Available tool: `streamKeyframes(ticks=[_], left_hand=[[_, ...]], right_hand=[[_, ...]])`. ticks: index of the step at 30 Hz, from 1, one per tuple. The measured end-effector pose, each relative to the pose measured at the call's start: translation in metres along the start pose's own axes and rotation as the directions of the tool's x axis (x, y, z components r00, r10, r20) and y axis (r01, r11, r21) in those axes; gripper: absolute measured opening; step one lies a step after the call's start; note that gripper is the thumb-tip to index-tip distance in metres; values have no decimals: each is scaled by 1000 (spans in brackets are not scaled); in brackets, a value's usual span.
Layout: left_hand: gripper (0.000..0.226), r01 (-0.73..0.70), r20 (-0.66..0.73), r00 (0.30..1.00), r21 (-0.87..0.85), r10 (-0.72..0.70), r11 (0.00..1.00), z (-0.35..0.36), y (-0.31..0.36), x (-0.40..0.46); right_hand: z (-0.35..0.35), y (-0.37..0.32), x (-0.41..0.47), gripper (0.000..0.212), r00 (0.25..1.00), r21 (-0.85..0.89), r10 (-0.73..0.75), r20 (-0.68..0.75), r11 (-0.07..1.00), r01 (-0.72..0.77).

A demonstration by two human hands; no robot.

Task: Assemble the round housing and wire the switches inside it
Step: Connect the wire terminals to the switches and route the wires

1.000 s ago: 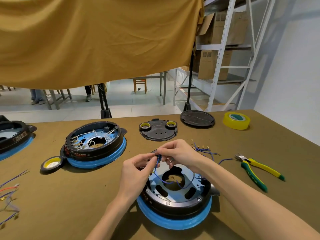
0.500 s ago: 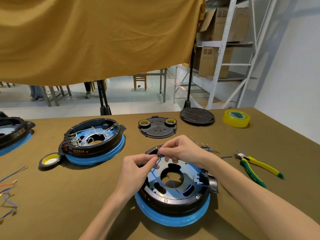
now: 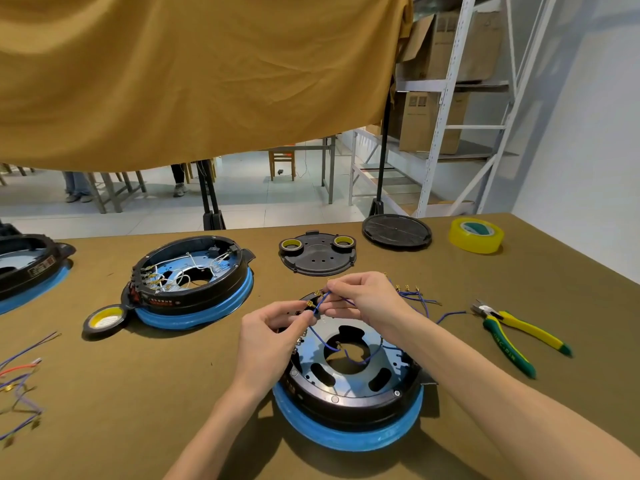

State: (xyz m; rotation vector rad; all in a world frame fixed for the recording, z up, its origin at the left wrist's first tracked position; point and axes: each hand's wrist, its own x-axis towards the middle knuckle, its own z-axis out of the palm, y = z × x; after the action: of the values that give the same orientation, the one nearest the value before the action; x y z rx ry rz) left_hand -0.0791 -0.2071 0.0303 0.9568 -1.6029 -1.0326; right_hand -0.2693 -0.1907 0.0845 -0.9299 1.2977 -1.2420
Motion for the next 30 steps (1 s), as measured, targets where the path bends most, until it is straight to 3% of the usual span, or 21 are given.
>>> streamKeyframes(ticks=[6,9,17,25,30], left_hand=[[18,-58,-69,996,29,60,998,2,4,-7],[19,-82,-43,995,109,87,991,1,7,-6],[18,-103,-26,994,126,107,987,2,9,-7],[14,-88,-27,995,131,92,987,3,8,-3],[18,-86,-27,996,119,90,989,3,6,-1]], right_hand=[[2,4,-5,18,999,62,43,-7,997,-42],[-1,2,-6,16,1000,-17,26,-5,1000,-26],[0,-2,-7,16,1000,-135,13,6,991,-12],[4,2,-10,18,986,-223,20,164,975,17],[1,1,-5,19,982,-205,42,186,979,-3]])
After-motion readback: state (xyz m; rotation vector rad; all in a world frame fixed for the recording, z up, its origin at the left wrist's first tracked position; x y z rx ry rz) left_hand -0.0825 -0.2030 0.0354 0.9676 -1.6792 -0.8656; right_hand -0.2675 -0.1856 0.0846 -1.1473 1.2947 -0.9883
